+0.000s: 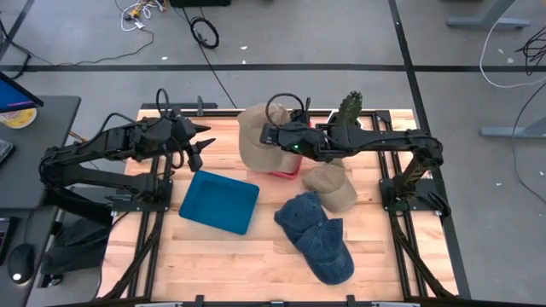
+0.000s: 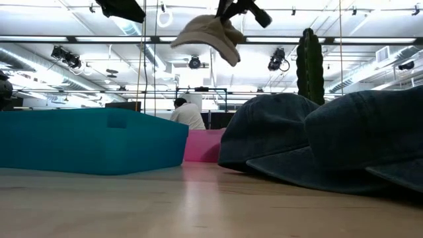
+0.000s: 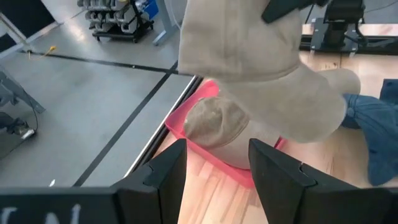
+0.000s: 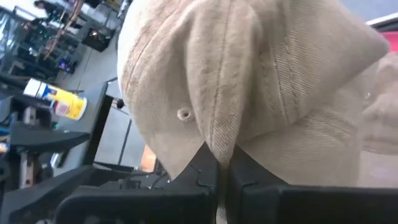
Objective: Pick & Place hat
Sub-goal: Put the bottom brown cap into the pink bin
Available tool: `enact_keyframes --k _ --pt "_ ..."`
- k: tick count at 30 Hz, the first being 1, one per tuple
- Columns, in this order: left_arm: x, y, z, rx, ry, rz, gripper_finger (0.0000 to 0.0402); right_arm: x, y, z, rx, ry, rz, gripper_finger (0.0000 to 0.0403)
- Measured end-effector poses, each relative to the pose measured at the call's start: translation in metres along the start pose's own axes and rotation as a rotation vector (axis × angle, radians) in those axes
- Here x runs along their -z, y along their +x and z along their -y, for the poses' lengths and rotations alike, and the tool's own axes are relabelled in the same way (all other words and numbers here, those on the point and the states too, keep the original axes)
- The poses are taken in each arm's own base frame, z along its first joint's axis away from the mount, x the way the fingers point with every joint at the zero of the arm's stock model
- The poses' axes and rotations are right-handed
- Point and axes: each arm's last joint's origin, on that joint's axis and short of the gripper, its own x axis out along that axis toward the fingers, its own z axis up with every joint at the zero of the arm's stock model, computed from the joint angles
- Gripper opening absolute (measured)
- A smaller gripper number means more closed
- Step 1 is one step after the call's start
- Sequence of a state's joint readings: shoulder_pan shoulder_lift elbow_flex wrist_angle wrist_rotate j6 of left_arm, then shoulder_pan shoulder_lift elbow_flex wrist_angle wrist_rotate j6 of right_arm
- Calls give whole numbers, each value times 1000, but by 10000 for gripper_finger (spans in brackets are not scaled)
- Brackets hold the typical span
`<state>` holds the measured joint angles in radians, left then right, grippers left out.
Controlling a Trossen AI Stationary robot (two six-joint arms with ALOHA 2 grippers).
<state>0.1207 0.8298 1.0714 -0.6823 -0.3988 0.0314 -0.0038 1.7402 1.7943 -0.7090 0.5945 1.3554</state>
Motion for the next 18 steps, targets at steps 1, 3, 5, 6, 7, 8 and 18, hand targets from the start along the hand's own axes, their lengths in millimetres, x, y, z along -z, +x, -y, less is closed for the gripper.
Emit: enact_keyframes --k 1,3,5,6,7,8,18 --pt "0 -1 0 0 8 0 177 -1 1 2 13 5 0 0" --pt "0 -1 0 0 29 1 177 -2 3 3 23 15 7 0" --pt "1 -1 -1 0 33 0 177 -3 3 3 24 30 18 0" --pt "0 -2 -1 0 33 1 177 -3 3 3 23 47 21 0" --pt "0 -2 -1 0 33 2 177 -3 3 3 23 59 20 0" --pt "0 -2 -1 0 33 1 177 -3 3 3 23 68 19 0" --pt "0 -2 -1 0 85 2 177 -21 3 19 223 24 5 0"
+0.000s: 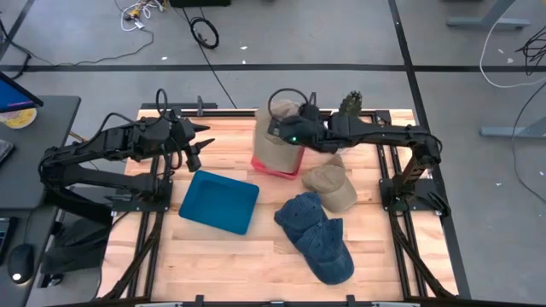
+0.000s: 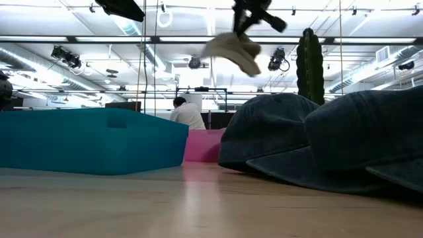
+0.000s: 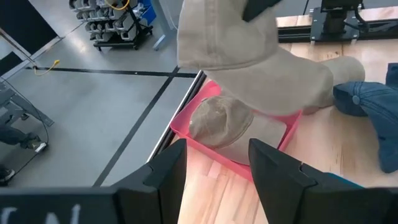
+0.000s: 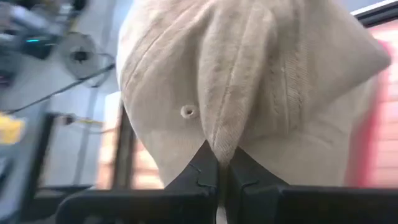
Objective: Pick & Place hat
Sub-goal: Put the bottom brown cap into the pink bin
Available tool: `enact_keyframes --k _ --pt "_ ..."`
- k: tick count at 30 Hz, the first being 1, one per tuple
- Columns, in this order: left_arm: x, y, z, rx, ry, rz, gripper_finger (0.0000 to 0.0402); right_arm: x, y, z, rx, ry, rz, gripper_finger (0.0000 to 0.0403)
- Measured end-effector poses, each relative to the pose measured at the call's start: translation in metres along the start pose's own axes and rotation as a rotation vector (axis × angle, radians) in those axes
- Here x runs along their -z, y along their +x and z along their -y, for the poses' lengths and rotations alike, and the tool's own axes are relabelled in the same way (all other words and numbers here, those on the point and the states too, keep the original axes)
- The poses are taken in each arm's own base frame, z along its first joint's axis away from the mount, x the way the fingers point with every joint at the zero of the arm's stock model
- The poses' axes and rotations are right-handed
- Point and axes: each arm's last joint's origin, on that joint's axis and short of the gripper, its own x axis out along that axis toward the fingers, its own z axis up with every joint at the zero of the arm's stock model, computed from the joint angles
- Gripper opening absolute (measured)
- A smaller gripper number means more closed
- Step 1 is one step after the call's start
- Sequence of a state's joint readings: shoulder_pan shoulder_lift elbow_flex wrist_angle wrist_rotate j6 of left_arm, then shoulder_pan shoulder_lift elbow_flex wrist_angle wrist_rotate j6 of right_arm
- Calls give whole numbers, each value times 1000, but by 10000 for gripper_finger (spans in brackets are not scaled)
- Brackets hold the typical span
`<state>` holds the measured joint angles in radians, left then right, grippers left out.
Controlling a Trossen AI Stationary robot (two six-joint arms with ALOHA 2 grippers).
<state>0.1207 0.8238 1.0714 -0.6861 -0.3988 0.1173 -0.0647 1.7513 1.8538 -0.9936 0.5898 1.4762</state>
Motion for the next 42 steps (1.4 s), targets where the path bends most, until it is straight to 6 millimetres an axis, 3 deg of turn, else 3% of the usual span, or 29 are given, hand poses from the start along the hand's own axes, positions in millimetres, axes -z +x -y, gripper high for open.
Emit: enact_keyframes --k 7,21,37,42 --pt "0 0 0 0 -1 2 177 1 28 8 94 -10 -53 0" --pt "0 0 0 1 0 1 177 32 97 18 240 -85 -121 0" --pt "0 0 0 1 0 1 177 22 122 31 331 -81 -34 2" --pt "0 0 0 1 0 1 177 32 135 42 333 6 -42 2"
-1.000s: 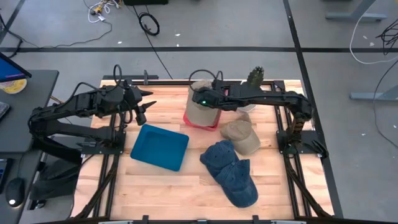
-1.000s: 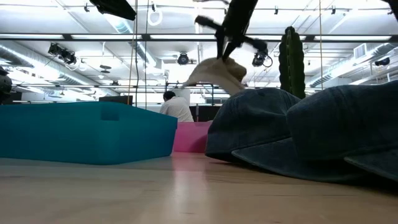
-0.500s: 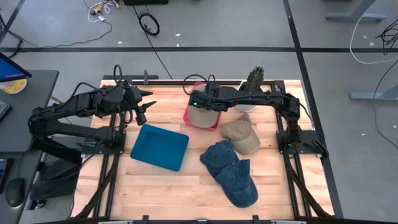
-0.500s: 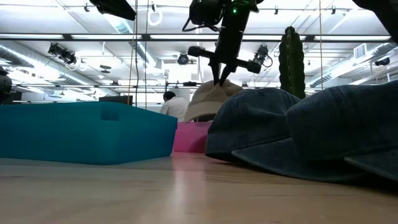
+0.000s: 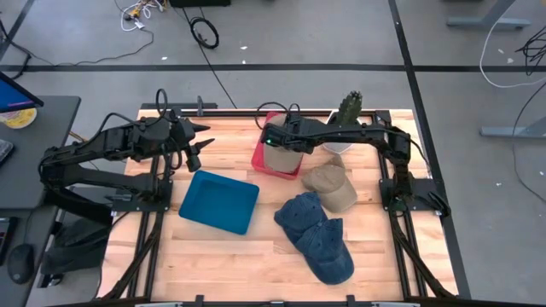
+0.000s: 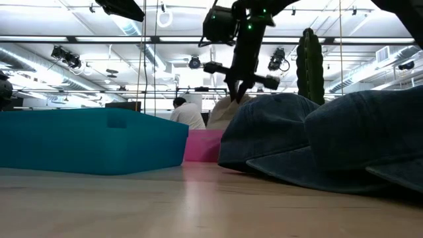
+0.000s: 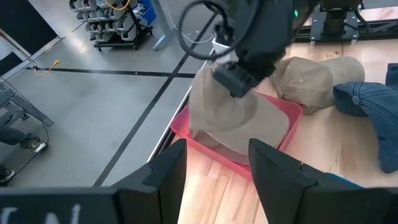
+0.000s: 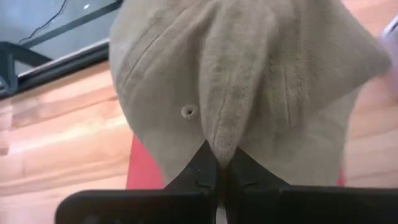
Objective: Pick & Place hat
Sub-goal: Put the bottom brown cap into the pink bin, then put the brown cap into the pink bin
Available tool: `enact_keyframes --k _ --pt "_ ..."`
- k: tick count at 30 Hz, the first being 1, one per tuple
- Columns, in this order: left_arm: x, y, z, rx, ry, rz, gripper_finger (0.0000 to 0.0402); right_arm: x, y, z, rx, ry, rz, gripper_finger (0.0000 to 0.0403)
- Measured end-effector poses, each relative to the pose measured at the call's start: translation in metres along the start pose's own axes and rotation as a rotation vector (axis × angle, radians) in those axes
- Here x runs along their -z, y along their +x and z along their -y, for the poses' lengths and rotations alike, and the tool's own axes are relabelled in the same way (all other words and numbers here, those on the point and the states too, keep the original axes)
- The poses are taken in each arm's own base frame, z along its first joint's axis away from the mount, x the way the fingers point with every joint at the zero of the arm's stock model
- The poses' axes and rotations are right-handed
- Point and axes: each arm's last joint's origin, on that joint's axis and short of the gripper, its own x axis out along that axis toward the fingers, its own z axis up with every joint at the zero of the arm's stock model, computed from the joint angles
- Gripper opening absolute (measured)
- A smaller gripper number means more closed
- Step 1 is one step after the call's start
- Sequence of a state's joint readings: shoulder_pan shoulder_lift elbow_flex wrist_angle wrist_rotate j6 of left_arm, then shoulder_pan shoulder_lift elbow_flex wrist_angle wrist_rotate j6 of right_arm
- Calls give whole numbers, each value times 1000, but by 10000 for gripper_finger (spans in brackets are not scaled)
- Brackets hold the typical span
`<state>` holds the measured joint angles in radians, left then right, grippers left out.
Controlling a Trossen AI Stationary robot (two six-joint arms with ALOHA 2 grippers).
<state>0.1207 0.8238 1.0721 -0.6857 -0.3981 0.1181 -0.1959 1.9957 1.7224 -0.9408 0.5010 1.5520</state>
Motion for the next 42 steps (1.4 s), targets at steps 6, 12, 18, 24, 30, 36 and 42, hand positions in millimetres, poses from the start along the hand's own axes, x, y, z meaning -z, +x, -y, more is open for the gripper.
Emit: enact_keyframes --k 6,12,18,24,30,36,42 --pt "0 0 0 0 -1 0 177 13 20 10 -2 22 -40 2" --pt "0 0 0 0 -1 0 177 12 27 15 14 37 -44 2" --pt "0 0 0 0 -1 0 177 2 33 17 32 34 -41 2" --pt "0 0 0 0 -2 1 177 -11 40 17 34 21 -56 17" --pt "0 0 0 0 -2 1 177 -16 42 15 10 14 -70 63" --pt "0 0 0 0 -3 0 177 -19 36 12 -33 -50 -72 138" --pt "0 0 0 0 -23 0 177 -30 16 11 -85 -114 -68 227"
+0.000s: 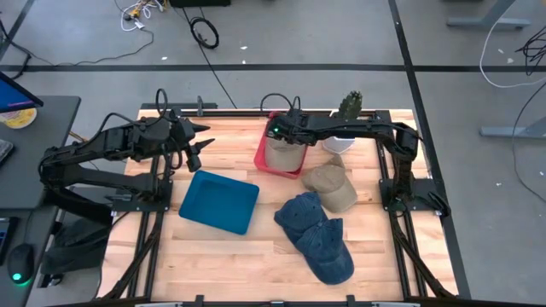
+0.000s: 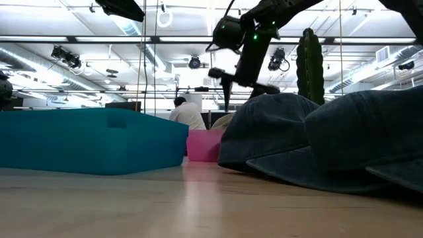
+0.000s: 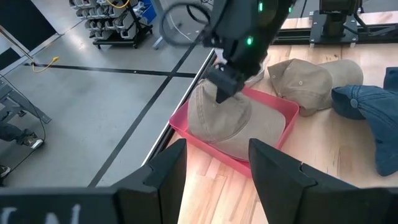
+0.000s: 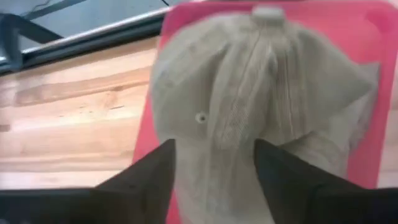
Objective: Pick & Place hat
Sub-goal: Put the brown cap into the pink bin
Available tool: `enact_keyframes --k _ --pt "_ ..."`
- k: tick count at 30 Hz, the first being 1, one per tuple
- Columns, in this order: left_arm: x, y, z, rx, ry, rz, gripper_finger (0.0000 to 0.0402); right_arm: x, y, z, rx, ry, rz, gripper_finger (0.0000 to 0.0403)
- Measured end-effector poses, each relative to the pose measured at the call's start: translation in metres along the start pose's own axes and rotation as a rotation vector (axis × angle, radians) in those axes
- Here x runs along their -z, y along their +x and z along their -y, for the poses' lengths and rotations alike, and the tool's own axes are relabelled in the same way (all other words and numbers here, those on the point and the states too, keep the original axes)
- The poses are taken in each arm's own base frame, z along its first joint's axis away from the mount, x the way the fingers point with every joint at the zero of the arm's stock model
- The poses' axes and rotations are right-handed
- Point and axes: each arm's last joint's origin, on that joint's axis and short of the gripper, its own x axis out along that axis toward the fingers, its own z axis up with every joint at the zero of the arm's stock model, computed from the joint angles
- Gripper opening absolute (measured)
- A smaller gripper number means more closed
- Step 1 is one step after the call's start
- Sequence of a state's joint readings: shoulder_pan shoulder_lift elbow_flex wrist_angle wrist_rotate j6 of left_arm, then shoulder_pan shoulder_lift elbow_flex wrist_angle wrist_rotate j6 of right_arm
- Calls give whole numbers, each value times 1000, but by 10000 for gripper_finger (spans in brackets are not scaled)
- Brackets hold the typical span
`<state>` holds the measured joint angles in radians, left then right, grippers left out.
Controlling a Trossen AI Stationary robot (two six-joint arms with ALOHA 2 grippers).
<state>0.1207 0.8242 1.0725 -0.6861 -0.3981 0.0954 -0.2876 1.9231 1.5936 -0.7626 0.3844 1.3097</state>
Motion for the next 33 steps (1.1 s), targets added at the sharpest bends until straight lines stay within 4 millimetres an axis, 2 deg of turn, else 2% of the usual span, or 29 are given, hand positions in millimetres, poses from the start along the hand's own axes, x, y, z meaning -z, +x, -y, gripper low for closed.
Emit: enact_keyframes --k 5,11,14,19,25,27,33 --pt "0 0 0 0 0 0 177 -11 -37 0 -89 -84 5 283" --pt "0 0 0 0 0 0 177 -14 -102 7 -250 -301 -34 292" --pt "0 0 0 -1 0 1 177 -7 -130 21 -250 -416 -88 285" --pt "0 0 0 -1 -1 2 177 12 -161 53 -88 -542 -188 277" --pt "0 0 0 0 -4 3 177 37 -176 76 100 -669 -235 276" --pt "-1 0 0 -1 -7 6 177 47 -172 80 117 -695 -252 276" --pt "-1 0 0 -1 -35 7 177 74 -145 104 201 -735 -333 276"
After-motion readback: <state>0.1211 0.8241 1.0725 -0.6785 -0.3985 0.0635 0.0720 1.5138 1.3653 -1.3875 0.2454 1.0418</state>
